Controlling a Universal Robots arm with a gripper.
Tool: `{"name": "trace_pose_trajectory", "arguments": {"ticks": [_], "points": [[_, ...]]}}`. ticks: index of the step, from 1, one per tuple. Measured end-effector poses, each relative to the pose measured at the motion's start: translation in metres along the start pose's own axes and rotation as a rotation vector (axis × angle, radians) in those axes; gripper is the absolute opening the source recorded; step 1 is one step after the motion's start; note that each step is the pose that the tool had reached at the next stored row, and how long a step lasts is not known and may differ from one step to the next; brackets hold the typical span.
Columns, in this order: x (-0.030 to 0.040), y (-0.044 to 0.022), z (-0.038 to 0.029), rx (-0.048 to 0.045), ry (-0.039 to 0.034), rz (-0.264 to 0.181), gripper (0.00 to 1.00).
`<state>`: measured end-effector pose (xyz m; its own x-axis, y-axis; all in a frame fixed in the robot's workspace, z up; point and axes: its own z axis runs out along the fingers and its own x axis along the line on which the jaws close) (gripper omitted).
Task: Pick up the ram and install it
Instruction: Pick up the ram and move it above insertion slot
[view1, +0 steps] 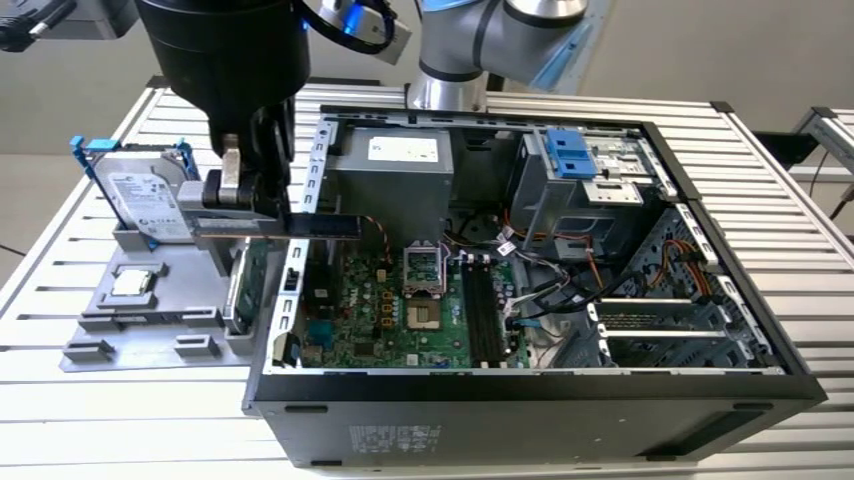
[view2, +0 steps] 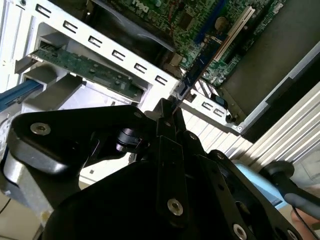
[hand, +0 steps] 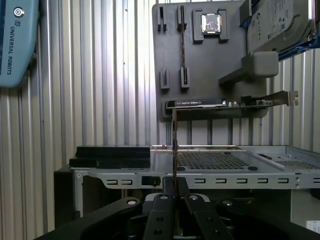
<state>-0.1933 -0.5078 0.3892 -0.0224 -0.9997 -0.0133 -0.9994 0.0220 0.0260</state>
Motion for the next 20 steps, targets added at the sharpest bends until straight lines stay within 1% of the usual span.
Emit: {"name": "trace_pose_trajectory", "arguments": {"ticks": [5, 7, 20], "points": [[-0.0001, -0.0053, -0.0001, 0.0, 0.0, 0.0, 0.0], [-0.0002, -0.0091, -0.0003, -0.0001, 0.0001, 0.0, 0.0], [-0.0005, -0.0223, -0.0006, 0.0, 0.0, 0.0, 0.0]]}}
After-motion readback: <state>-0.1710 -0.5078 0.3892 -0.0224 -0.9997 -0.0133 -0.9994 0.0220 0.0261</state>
